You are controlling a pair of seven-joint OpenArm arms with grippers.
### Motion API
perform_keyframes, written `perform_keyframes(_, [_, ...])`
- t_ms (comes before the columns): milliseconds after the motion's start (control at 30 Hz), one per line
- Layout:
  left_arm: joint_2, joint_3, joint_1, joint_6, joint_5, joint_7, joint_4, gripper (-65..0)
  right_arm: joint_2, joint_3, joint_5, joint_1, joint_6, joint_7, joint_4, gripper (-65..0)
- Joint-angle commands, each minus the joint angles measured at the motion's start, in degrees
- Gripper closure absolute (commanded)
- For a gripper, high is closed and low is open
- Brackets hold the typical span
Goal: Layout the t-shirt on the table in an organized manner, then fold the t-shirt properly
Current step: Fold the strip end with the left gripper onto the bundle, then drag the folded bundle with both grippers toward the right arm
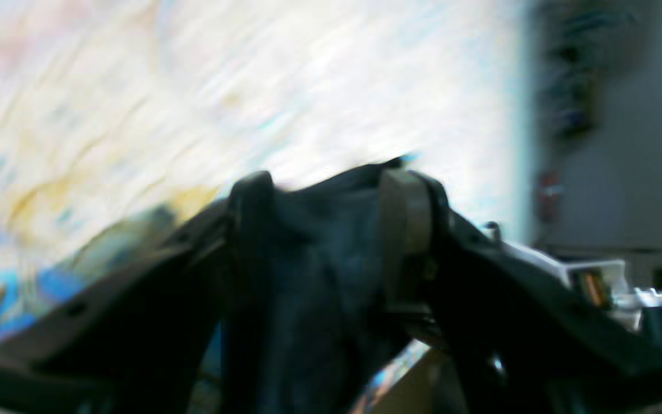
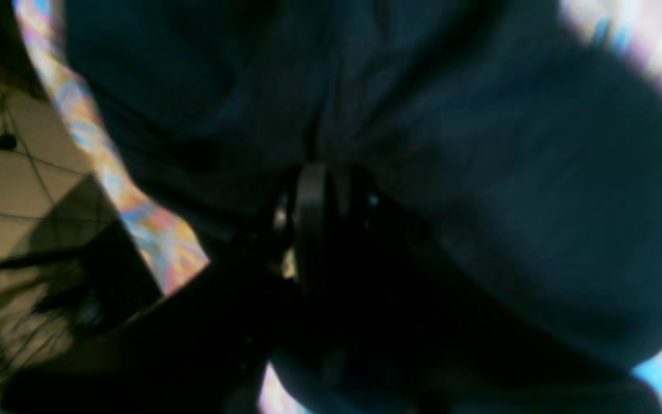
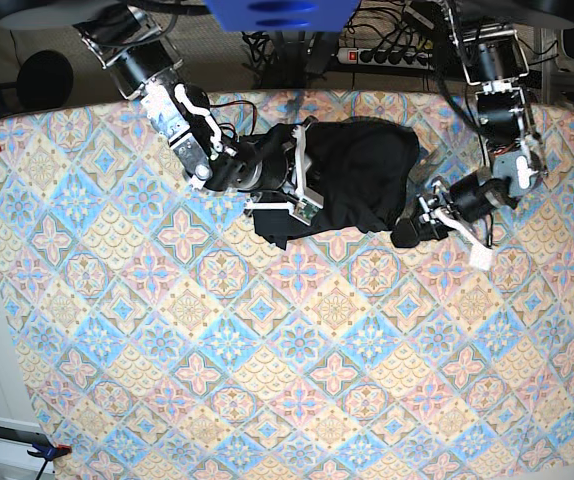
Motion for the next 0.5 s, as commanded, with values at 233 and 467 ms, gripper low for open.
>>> perform_keyframes(233, [-2.69,-0.79,11.39,-0.32,-3.38,-0.31,14.52,-17.2,-0.04,4.2,0.94,1.04,0.37,8.28,5.66,-6.9])
perform_keyframes(467, [-2.6,5.37,15.17,-0.32,-1.19,-0.4,16.46,-7.7,-0.04,7.19,1.03,3.77,0.37,9.51,-0.05,-6.8])
